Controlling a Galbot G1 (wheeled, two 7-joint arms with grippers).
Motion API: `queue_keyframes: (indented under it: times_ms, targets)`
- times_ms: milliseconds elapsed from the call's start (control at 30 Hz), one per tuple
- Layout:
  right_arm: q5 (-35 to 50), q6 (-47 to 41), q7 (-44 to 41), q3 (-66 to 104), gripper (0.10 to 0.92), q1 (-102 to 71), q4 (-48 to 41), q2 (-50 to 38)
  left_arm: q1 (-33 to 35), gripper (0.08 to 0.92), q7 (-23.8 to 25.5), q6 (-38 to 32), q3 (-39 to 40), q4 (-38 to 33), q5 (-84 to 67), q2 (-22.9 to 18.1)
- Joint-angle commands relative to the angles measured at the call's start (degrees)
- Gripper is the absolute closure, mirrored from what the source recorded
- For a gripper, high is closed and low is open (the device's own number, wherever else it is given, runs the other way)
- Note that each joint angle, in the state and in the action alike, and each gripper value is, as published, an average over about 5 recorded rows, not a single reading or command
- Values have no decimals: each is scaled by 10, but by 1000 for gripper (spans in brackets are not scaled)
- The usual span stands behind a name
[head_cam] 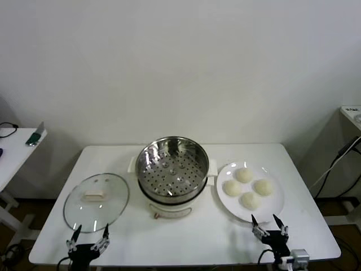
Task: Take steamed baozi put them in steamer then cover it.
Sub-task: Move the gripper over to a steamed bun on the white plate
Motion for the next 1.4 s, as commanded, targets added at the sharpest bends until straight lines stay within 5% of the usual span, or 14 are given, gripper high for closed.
queue_keyframes:
  times_ms: [33, 233, 433, 767, 1033, 1400]
  targets:
    - [-45, -130, -50, -4, 203, 168, -2, -75, 0, 177, 0, 1, 1, 0, 0, 1]
    - [-56, -214, -107, -127, 203, 357, -58, -193, -2, 177, 0, 0, 6, 0, 0, 4]
    - [-131, -229, -304, -375, 203, 586, -152, -312, -4, 177, 5, -1, 10, -3, 0, 8]
    - [-232, -16, -673, -863, 203, 1031, -328, -360, -4, 177, 11, -5, 11, -6, 1, 10]
    - [-176, -5, -728, -1031, 203, 1141, -406, -259, -9, 177, 11, -6, 12, 3, 0, 12]
    - [-169, -15, -697, -941, 203, 1026, -552, -97, -10, 177, 12, -10, 13, 13, -1, 16]
